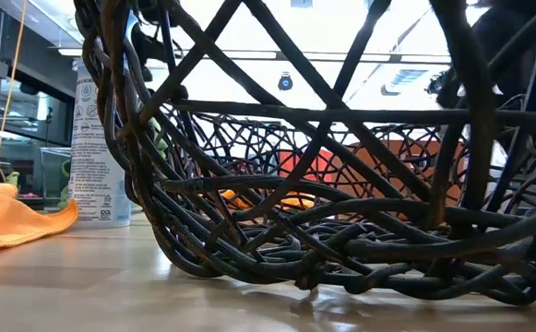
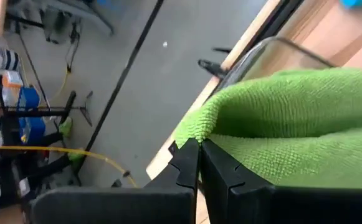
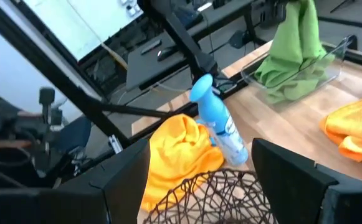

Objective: Sort microfiber towel by color & place in baskets
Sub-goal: Put the green microfiber cloth into the transparent bin

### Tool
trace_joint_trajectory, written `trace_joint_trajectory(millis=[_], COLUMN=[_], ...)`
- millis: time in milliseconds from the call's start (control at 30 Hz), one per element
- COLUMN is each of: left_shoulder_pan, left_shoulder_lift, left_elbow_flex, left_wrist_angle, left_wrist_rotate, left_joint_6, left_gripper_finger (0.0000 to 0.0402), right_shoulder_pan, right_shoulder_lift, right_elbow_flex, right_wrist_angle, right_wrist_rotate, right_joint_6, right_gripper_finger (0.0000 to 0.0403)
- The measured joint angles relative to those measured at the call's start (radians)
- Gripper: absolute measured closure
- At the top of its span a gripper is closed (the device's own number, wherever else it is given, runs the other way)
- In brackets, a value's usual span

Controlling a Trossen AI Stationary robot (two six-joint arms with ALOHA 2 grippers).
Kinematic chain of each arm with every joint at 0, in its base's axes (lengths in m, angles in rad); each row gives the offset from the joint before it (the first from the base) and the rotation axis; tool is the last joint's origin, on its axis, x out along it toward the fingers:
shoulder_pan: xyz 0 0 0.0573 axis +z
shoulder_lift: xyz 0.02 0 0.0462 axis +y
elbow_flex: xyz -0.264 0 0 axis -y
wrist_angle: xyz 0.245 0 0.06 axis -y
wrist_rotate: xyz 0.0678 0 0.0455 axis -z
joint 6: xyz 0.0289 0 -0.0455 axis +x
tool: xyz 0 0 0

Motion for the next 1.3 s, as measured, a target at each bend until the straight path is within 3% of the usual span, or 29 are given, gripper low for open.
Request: trace_joint_trajectory(millis=[100,267,467,633,833,1033,1167,1300], left_shoulder_pan=[0.028,0.048,0.046,0.060,0.064,0.061,0.055,0.056], left_shoulder_lift=[0.009,-0.013,-0.065,-0.050,-0.006,0.060,0.049,0.023], left_elbow_flex=[-0.035,-0.209,-0.379,-0.484,-0.594,-0.626,-0.621,-0.567], left_wrist_angle=[0.039,0.065,0.233,0.298,0.445,0.460,0.449,0.390], left_wrist_rotate=[0.022,0.070,0.226,0.242,0.349,0.356,0.297,0.301], left_joint_6=[0.028,0.114,0.203,0.341,0.383,0.386,0.343,0.319], left_gripper_finger=[0.0401,0.0401,0.0401,0.0401,0.0401,0.0401,0.0400,0.0386], right_shoulder_pan=[0.000,0.000,0.000,0.000,-0.001,0.000,-0.001,-0.008], right_shoulder_lift=[0.000,0.002,0.009,0.009,0.014,0.018,0.018,0.018], right_elbow_flex=[0.000,0.000,0.000,0.000,0.000,0.000,0.000,0.000], right_wrist_angle=[0.014,0.033,0.060,0.061,0.063,0.065,0.065,0.065], right_wrist_rotate=[0.015,0.016,0.017,0.039,0.061,0.061,0.061,0.061], right_joint_6=[0.000,0.002,0.000,0.028,0.067,0.090,0.087,0.070], right_gripper_finger=[0.0126,0.0126,0.0126,0.0126,0.0126,0.0126,0.0126,0.0126])
